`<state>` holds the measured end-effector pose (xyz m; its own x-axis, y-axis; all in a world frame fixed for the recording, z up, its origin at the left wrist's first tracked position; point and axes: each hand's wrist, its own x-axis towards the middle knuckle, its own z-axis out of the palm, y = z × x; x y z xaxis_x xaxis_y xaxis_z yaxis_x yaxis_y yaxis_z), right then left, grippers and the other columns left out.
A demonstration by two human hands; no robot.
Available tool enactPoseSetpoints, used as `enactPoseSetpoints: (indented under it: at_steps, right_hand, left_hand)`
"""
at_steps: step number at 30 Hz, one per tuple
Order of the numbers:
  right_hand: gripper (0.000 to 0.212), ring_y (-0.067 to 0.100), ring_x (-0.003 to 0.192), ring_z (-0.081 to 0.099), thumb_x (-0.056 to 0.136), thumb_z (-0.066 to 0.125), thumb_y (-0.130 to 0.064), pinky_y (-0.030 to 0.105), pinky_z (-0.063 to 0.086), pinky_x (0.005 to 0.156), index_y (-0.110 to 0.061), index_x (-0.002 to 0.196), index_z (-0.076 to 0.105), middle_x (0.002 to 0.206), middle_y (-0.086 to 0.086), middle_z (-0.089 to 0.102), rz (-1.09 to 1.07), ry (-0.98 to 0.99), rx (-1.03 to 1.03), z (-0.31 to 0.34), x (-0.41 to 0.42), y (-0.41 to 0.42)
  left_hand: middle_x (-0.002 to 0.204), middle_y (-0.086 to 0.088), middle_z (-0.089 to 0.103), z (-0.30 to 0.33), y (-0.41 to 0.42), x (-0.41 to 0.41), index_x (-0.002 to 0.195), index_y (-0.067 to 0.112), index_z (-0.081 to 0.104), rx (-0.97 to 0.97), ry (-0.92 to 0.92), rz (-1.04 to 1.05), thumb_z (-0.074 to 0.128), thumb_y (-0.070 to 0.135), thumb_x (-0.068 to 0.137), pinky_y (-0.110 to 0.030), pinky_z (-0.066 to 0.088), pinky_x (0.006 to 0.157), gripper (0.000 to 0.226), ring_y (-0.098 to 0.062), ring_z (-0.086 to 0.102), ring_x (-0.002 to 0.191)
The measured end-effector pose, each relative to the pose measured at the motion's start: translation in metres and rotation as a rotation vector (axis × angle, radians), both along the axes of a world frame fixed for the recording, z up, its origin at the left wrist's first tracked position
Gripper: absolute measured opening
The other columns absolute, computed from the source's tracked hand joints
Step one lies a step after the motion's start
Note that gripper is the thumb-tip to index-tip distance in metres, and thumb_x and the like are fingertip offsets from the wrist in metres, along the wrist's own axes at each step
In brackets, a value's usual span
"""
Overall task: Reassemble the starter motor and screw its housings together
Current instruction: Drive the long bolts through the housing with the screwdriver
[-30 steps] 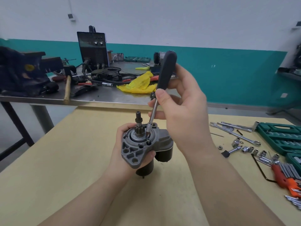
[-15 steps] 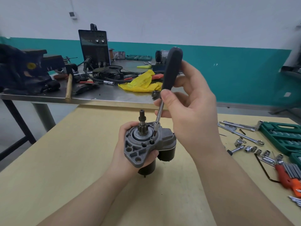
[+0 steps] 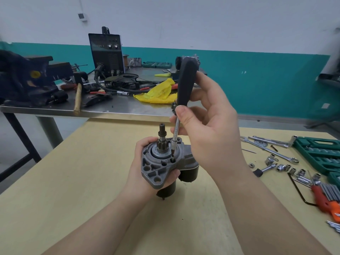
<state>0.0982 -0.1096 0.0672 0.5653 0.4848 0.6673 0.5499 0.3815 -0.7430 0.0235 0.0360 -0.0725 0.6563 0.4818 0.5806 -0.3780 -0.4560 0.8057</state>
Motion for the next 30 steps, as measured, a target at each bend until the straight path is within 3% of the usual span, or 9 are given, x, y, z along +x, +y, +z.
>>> enactPoseSetpoints:
  at_steps: [10, 24, 27, 30]
  right_hand:
    - [0.055, 0.027, 0.093, 0.075, 0.102, 0.064, -0.009, 0.050, 0.066, 0.082, -0.039, 0.146, 0.051, 0.111, -0.011, 0.069, 0.002, -0.008, -0.022, 0.002, 0.001, -0.001]
    - [0.048, 0.025, 0.095, 0.075, 0.100, 0.070, -0.008, 0.047, 0.066, 0.082, -0.034, 0.139, 0.058, 0.110, -0.010, 0.071, 0.035, 0.025, -0.082, 0.006, -0.003, -0.005]
    - [0.047, 0.018, 0.100, 0.073, 0.095, 0.073, -0.017, 0.047, 0.064, 0.090, -0.035, 0.136, 0.060, 0.106, -0.012, 0.072, 0.033, 0.025, -0.178, 0.006, 0.001, -0.005]
    - [0.049, 0.016, 0.102, 0.073, 0.098, 0.071, -0.007, 0.047, 0.058, 0.103, -0.033, 0.138, 0.058, 0.099, -0.007, 0.076, 0.091, 0.055, -0.274, 0.007, 0.006, -0.009]
  left_hand:
    - [0.131, 0.034, 0.061, -0.003, 0.002, 0.000, 0.135, 0.026, 0.041, -0.015, -0.009, -0.011, 0.090, 0.025, 0.063, -0.012, 0.051, 0.099, 0.088, 0.003, 0.064, 0.124]
    - [0.133, 0.035, 0.061, -0.001, 0.001, 0.001, 0.136, 0.032, 0.040, -0.003, -0.005, 0.005, 0.092, 0.029, 0.062, -0.012, 0.051, 0.098, 0.089, 0.004, 0.064, 0.124]
    - [0.133, 0.033, 0.063, -0.003, 0.002, 0.001, 0.135, 0.027, 0.041, -0.023, 0.001, -0.005, 0.092, 0.027, 0.062, -0.012, 0.052, 0.098, 0.089, 0.003, 0.064, 0.124]
    - [0.132, 0.033, 0.063, -0.003, 0.004, 0.001, 0.134, 0.023, 0.041, -0.020, 0.002, -0.012, 0.091, 0.027, 0.061, -0.013, 0.051, 0.099, 0.088, 0.004, 0.064, 0.123]
